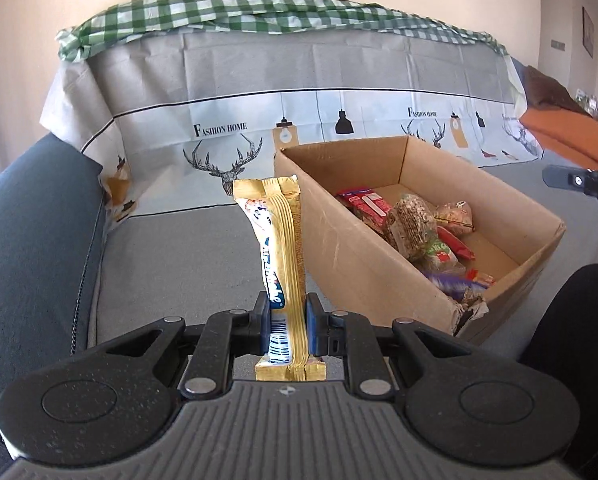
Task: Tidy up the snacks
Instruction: 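Lift the purple pack with the right tool while the left tool carries the yellow stick toward the box, then lower both held snacks into the box and open both tools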
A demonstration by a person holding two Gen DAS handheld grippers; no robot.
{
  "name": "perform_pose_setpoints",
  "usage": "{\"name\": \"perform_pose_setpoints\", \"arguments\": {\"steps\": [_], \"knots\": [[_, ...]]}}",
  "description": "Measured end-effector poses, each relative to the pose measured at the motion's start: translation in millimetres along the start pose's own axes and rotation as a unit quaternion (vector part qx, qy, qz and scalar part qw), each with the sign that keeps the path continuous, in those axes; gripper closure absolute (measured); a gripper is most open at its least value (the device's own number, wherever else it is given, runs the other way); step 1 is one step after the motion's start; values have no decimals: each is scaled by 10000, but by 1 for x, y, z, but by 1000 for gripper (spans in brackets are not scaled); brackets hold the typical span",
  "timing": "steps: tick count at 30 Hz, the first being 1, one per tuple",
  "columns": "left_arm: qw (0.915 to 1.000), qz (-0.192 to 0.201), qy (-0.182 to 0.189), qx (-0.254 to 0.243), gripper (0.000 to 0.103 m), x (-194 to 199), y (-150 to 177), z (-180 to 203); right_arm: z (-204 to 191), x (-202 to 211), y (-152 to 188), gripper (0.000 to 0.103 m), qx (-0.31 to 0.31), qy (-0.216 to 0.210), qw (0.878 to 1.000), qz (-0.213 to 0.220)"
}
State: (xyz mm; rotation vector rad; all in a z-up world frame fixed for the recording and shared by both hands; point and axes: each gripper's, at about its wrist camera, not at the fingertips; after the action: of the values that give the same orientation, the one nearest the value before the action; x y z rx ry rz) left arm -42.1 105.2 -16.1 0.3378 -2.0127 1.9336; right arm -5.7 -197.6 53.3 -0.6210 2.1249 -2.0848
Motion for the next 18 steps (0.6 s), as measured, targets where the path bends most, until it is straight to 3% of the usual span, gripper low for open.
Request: {"name": "perform_pose_setpoints", "arguments": {"steps": [8, 9, 10, 12, 14, 16, 18], "knots": [[9985, -357, -138, 400, 84, -8, -9, 8, 42, -17, 4, 94, -526, 205, 9984, -41], [9982, -393, -128, 424, 84, -9, -11, 13, 49, -19, 5, 89, -662, 234, 9975, -72], [9982, -414, -101, 420, 84, -11, -15, 19, 55, -21, 6, 84, -805, 227, 9964, -129], [9982, -418, 49, 425, 84, -14, -24, 34, 63, -24, 9, 44, -1000, 248, 9945, -179], [9982, -356, 258, 397, 84, -20, -38, 52, 67, -24, 11, 30, -1094, 286, 9935, -156], [9980, -270, 456, 339, 81, -26, -54, 71, 66, -24, 11, 22, -1083, 319, 9935, -159], [9977, -162, 591, 304, 63, -32, -68, 89, 63, -27, 12, 8, -978, 389, 9942, -234]]}}
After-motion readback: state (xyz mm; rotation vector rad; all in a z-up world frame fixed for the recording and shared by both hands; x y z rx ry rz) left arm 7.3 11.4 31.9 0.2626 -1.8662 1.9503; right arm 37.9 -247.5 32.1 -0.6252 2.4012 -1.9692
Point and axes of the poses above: each gripper's, at about its wrist camera, not at the fingertips, and x roughly against the way its jaws point, z to its right, y to its underside, and after that the axes turned 12 degrees about z, right-handed
